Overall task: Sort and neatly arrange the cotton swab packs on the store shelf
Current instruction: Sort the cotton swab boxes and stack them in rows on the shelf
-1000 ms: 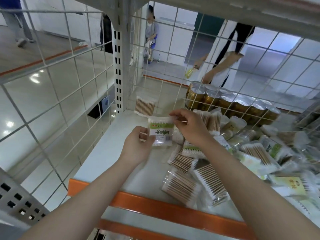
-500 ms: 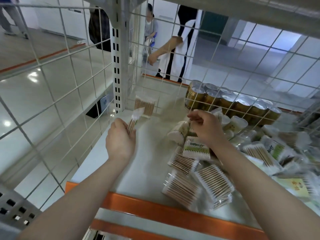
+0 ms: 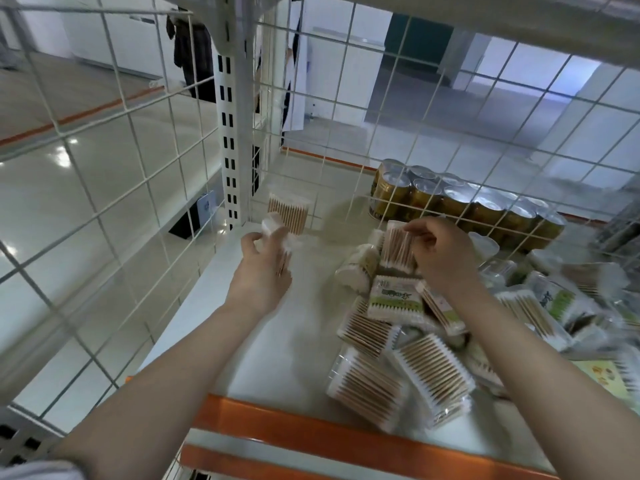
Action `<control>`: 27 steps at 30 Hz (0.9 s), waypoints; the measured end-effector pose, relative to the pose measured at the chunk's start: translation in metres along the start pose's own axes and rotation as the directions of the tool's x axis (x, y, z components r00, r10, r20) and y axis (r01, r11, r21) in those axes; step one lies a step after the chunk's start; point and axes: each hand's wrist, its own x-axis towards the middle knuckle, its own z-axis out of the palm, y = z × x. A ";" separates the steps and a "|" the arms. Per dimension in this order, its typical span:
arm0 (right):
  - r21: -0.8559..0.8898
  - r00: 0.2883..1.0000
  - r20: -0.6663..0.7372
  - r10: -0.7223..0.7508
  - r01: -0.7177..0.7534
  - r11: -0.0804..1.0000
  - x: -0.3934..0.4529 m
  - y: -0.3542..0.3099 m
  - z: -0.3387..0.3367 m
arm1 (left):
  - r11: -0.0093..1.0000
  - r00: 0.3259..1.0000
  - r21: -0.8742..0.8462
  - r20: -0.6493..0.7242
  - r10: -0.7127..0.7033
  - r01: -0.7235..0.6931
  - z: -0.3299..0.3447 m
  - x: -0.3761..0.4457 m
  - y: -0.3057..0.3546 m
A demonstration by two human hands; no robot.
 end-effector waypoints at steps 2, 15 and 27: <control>-0.005 1.000 0.018 0.018 -0.018 1.000 0.001 0.002 -0.002 | 0.999 1.000 -0.025 0.001 0.021 -0.021 0.001 0.002 -0.003; -0.040 0.998 0.059 -0.012 0.014 0.999 0.001 0.000 0.007 | 0.944 0.981 0.321 -0.141 0.131 -0.080 0.000 0.022 -0.009; -0.074 0.995 0.099 -0.033 0.040 0.996 -0.002 -0.001 0.012 | 0.911 0.978 0.406 -0.145 0.147 -0.077 0.005 0.049 0.003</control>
